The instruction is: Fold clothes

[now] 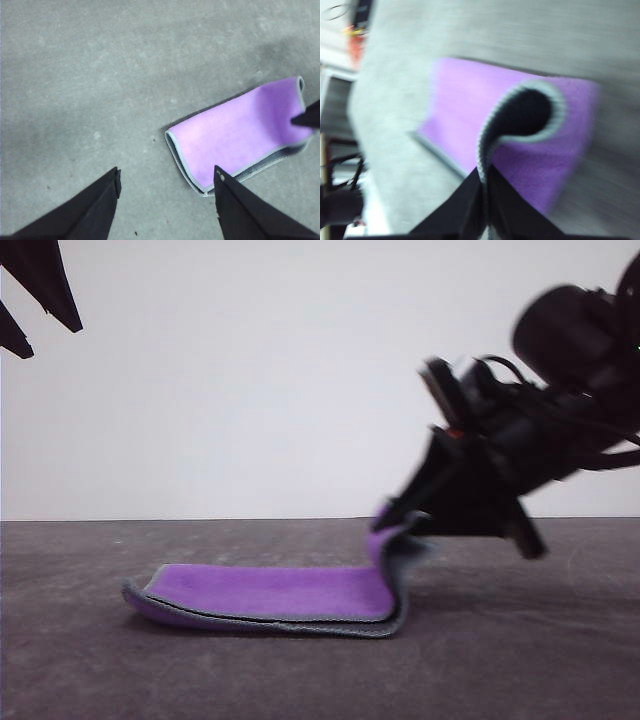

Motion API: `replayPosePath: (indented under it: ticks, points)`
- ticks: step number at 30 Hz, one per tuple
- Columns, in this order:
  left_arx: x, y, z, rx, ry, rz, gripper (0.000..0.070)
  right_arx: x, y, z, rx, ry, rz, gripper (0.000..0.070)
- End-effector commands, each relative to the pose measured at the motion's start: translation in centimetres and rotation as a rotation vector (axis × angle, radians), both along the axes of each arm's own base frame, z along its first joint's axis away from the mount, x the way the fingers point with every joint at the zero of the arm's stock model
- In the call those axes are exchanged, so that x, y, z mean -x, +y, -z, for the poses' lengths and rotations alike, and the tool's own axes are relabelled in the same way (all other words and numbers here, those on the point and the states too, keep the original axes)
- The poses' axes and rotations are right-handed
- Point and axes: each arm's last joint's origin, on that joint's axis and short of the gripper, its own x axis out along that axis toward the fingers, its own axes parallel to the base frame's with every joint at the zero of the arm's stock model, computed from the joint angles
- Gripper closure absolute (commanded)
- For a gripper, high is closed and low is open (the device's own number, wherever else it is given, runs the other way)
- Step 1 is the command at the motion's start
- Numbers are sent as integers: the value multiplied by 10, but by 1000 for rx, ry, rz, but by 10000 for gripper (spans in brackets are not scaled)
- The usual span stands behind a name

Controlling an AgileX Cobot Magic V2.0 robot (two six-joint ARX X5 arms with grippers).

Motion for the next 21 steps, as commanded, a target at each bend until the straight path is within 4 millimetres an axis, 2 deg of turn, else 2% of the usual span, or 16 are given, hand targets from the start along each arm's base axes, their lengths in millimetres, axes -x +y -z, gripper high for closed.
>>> replayPosePath:
  ticks: [1, 12, 21]
  points:
    - [-3, -1, -1, 6, -7, -1, 346, -3, 14, -1, -5, 15, -10, 700]
    - [-4, -1, -2, 16, -10, -13, 345, -14, 74, -2, 2, 0, -111, 700]
    - [-4, -1, -2, 15, -11, -13, 346, -20, 106, -12, -24, -26, -159, 700]
